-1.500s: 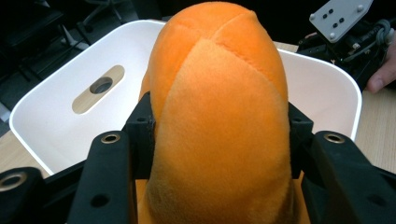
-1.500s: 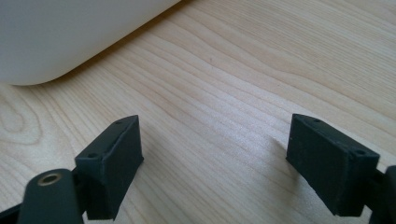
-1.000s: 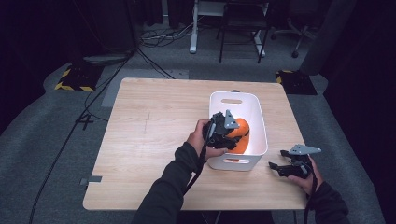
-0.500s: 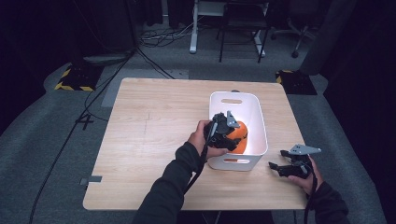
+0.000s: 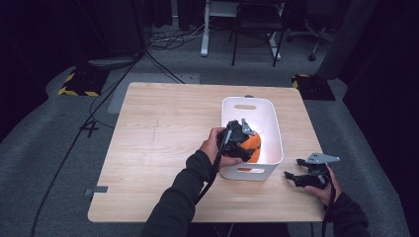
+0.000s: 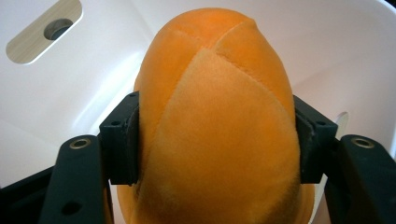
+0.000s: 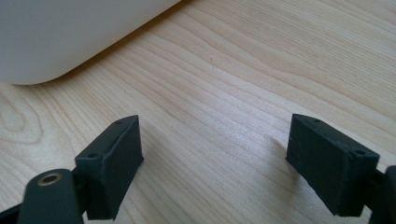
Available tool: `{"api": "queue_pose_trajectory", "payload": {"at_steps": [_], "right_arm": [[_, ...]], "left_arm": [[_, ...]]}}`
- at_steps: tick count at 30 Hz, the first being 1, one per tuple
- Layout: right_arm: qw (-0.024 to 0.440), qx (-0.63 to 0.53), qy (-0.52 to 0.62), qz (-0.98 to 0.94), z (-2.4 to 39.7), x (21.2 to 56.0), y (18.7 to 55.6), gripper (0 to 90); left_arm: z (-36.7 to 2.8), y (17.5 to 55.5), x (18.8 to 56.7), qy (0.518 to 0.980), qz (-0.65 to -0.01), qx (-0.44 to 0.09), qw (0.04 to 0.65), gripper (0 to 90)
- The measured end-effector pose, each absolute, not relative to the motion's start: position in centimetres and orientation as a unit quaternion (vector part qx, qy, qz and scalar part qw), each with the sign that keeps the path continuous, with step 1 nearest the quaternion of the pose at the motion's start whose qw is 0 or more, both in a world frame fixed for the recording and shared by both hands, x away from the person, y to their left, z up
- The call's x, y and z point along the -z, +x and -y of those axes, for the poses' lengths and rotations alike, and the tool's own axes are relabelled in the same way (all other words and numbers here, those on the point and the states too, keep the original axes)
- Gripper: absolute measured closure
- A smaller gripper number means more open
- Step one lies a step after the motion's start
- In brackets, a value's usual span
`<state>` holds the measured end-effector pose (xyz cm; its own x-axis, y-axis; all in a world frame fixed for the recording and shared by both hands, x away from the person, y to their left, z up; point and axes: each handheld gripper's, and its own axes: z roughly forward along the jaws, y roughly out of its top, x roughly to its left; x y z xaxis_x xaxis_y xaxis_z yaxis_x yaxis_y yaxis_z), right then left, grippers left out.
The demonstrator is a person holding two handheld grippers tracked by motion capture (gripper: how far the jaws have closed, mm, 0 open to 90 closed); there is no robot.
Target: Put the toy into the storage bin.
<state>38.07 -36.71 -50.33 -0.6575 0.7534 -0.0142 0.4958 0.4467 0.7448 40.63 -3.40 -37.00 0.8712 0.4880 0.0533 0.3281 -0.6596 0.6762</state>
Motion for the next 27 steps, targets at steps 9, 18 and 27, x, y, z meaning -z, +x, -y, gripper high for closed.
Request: {"api": "queue_pose_trajectory", "payload": {"at_steps": [9,18,27], "right_arm": [[0.174,-0.369,0.376,-0.832,36.7,50.3,38.1,18.2],[0.175,-0.369,0.376,-0.832,36.7,50.3,38.1,18.2],[0.175,-0.369,0.376,-0.832,36.7,50.3,38.1,18.2]], "left_arm": [[3.4,40.8,37.4,0.908,-0.228,-0.114,0.333,30.7],[4.1,40.5,37.7,0.906,-0.247,-0.125,0.321,26.7],[4.4,40.5,37.7,0.915,-0.239,-0.144,0.291,26.6]]}}
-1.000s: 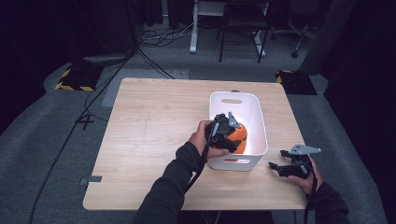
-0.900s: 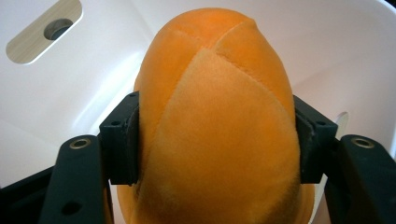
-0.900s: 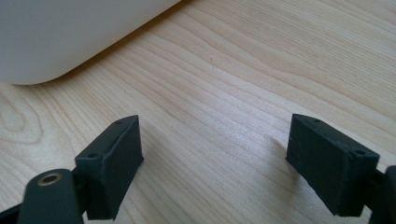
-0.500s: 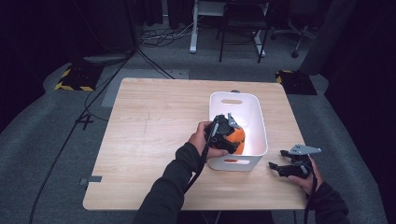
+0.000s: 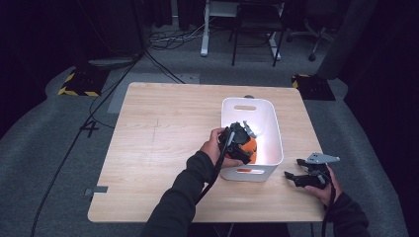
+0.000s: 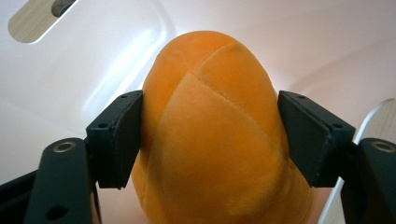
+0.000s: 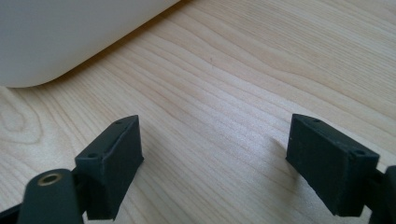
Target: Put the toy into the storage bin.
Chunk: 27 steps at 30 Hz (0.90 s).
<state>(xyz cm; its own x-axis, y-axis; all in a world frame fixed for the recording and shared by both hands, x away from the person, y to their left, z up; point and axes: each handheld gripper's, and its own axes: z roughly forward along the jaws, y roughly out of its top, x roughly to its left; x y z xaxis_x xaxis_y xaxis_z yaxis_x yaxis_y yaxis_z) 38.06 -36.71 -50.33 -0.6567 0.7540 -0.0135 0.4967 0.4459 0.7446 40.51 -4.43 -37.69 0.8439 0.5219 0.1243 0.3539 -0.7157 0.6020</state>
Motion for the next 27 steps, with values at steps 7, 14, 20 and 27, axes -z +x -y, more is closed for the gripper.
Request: {"api": "queue_pose_trajectory", "payload": {"at_steps": [7,14,20,27], "right_arm": [[0.175,-0.369,0.376,-0.832,36.7,50.3,38.1,18.2],[0.175,-0.369,0.376,-0.832,36.7,50.3,38.1,18.2],[0.174,-0.369,0.376,-0.832,36.7,50.3,38.1,18.2],[0.175,-0.369,0.375,-0.832,36.7,50.3,38.1,18.2]], "left_arm": [[4.5,40.3,37.6,0.916,-0.247,-0.138,0.285,26.0],[4.4,40.2,37.4,0.909,-0.253,-0.141,0.301,24.7],[4.0,40.1,37.2,0.902,-0.247,-0.145,0.323,26.4],[3.4,40.0,36.9,0.893,-0.240,-0.151,0.348,29.2]]}}
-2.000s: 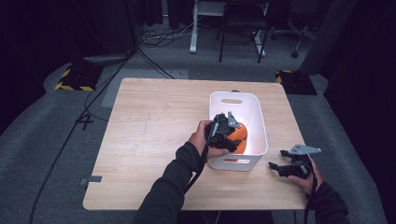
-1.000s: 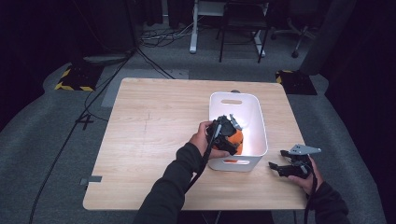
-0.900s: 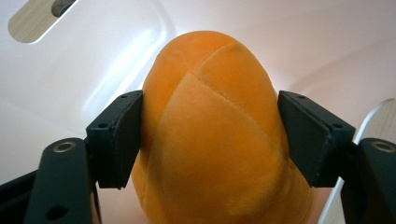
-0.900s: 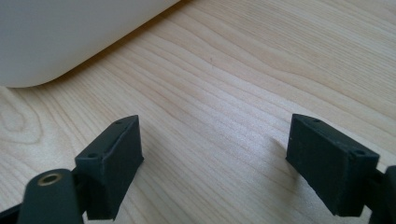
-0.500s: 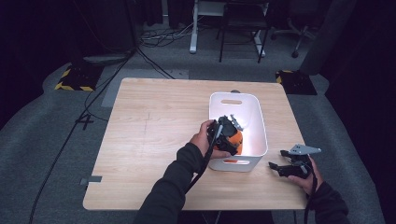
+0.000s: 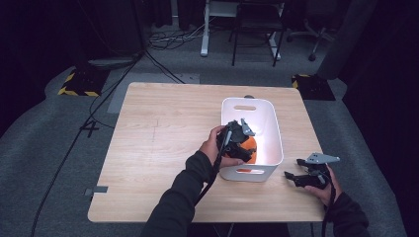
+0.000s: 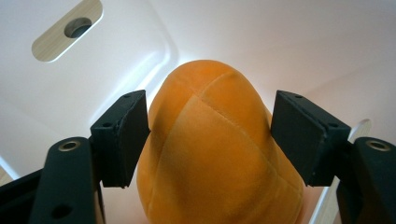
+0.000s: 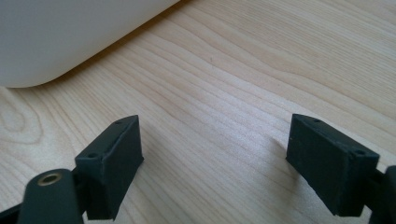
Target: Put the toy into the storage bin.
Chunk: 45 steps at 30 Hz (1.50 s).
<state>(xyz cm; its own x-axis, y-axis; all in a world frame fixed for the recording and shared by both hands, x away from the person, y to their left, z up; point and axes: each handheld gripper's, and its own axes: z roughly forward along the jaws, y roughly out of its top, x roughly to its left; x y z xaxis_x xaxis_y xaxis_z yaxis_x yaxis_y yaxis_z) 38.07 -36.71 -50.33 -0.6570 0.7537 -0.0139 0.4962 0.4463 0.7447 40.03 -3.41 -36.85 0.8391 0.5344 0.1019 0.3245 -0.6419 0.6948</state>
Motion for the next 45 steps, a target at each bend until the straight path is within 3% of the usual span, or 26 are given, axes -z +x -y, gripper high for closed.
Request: {"api": "queue_pose_trajectory", "payload": {"at_steps": [19,45], "right_arm": [[0.174,-0.369,0.376,-0.832,36.7,50.3,38.1,18.2],[0.175,-0.369,0.375,-0.832,36.7,50.3,38.1,18.2]], "left_arm": [[1.9,39.5,35.7,0.858,-0.249,-0.178,0.412,26.6],[-0.8,39.6,34.6,0.840,-0.271,-0.212,0.419,23.7]]}}
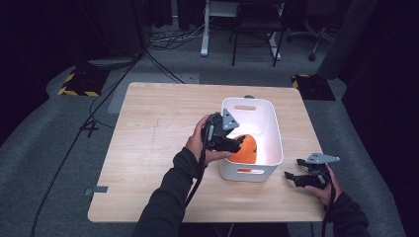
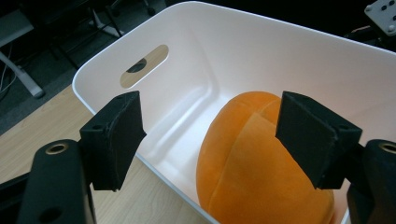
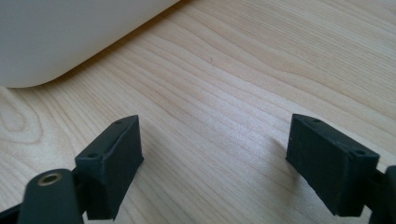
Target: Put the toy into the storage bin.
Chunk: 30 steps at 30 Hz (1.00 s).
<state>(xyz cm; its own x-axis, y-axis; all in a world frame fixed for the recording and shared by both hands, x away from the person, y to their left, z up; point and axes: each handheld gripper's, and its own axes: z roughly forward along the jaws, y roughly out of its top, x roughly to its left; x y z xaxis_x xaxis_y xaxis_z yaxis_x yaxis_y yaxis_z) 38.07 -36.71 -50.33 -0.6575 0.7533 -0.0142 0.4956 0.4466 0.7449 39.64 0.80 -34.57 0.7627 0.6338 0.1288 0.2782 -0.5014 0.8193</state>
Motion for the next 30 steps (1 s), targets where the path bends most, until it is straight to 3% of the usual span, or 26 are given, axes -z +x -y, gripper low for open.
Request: {"api": "queue_pose_trajectory", "payload": {"at_steps": [30], "right_arm": [[0.175,-0.369,0.375,-0.832,36.7,50.3,38.1,18.2]], "left_arm": [[-5.4,39.2,34.7,0.850,-0.291,-0.241,0.367,22.0]]}}
